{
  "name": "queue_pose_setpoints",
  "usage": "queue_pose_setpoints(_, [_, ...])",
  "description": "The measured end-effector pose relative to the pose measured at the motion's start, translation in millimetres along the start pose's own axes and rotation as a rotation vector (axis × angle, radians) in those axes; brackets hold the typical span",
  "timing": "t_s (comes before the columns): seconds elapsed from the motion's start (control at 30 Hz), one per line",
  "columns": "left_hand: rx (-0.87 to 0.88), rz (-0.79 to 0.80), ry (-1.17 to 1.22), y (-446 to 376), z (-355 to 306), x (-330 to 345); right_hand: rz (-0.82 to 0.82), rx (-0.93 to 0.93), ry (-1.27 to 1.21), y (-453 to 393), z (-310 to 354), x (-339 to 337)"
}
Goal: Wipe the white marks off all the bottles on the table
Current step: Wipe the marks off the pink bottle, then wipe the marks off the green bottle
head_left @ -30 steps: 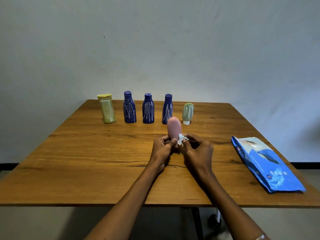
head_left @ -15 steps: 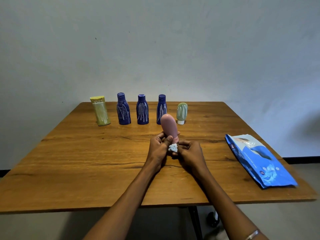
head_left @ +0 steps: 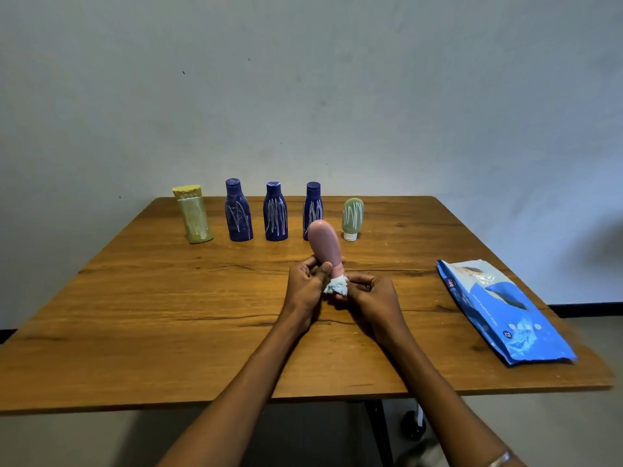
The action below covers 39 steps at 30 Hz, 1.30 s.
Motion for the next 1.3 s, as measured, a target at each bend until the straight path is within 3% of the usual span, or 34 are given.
queue_pose_setpoints(0.4, [-0.058,0.0,-0.029,-10.9,6.4,3.7,-0.204,-0.058,-0.074,-0.4,0.9,-29.7])
queue_pose_setpoints(0.6, [0.056,0.029,-0.305,-35.9,9.2,39.7,-0.309,-0.078,-0.068,-1.4,10.9,-44.5])
queue_pose_setpoints(0.87, [0.107,-0.12,-0.546,-94.8,30.2,107.7,-0.565,-0.148,0.166,-32.0,17.9,-80.4])
queue_pose_setpoints(1.3, [0.082,-0.232,-0.572,-148.4,53.2,136.4,-0.655,-0.162,0.233,-84.1,23.5,-88.7])
Point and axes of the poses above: each hand's wrist, its own y-axis away from the middle knuckle, its own x-axis out of the palm, z = x × y, the point moved 1 cm from there along -y, towards the middle knuckle, and after that the axes turned 5 degrees about -y, right-handed, at the moved point
